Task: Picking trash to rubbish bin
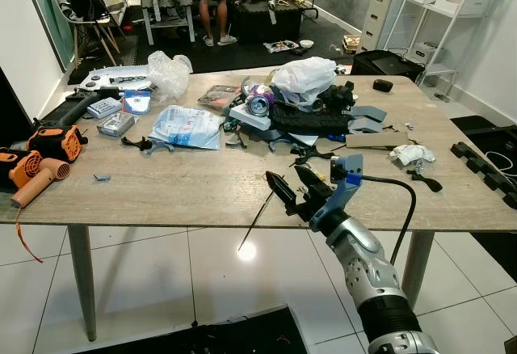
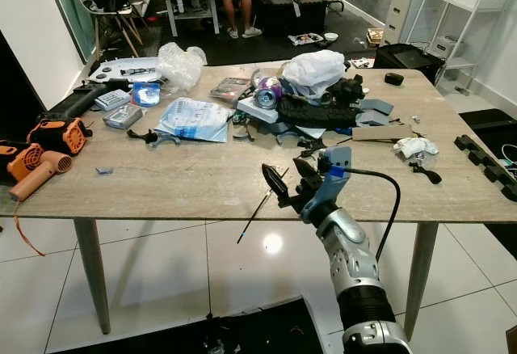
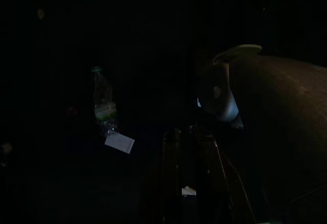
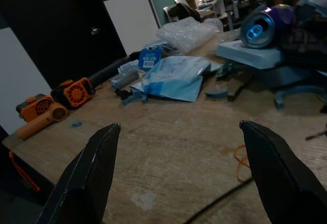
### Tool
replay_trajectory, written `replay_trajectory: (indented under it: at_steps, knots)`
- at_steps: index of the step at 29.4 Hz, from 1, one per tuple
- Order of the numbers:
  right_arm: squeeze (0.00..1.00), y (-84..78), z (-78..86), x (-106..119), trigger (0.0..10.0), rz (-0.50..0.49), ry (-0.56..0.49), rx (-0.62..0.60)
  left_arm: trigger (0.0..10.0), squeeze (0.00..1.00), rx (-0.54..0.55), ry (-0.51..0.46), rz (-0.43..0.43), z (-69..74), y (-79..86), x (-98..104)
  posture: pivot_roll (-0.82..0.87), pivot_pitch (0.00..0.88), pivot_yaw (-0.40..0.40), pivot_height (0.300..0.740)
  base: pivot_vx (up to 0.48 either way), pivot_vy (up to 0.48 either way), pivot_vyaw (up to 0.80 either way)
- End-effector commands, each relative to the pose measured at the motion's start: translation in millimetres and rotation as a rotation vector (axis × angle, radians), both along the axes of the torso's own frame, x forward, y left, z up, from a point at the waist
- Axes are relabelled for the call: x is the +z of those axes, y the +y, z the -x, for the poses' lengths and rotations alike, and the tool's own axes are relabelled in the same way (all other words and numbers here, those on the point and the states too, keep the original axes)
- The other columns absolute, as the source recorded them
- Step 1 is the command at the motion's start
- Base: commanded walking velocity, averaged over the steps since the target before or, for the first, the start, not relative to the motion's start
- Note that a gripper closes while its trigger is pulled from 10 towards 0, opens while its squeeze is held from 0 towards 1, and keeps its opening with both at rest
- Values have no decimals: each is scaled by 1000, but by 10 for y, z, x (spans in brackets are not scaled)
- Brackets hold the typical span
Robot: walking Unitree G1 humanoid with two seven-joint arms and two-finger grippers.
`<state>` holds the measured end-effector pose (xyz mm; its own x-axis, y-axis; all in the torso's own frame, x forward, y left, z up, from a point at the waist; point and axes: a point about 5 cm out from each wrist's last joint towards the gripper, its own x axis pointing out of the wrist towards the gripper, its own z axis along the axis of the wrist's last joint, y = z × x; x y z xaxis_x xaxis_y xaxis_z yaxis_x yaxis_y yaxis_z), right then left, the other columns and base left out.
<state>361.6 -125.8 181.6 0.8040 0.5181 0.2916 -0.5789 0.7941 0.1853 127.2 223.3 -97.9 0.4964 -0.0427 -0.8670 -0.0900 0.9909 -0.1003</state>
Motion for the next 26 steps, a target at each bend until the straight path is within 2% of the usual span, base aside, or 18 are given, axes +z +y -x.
replay_trajectory:
  at_steps: [1, 4, 12, 26]
  knots:
    - [0, 43, 15, -17, 10000, 9, -6, 19, 10000, 0, -14, 42, 23, 105, -65, -48, -90, 156, 33, 740, 270, 0, 0]
    - [0, 85, 53, -33, 10000, 44, -21, 60, 10000, 0, -18, 45, 25, 118, -94, -57, -89, 157, 33, 740, 274, 0, 510]
    - [0, 89, 61, -33, 10000, 18, -23, 65, 10000, 0, -24, 46, 24, 110, -118, -60, -89, 157, 34, 740, 278, 0, 734]
    - [0, 53, 62, -32, 10000, 15, -23, 49, 10000, 0, -34, 50, 19, 143, -25, -48, -97, 155, 35, 740, 294, 0, 0]
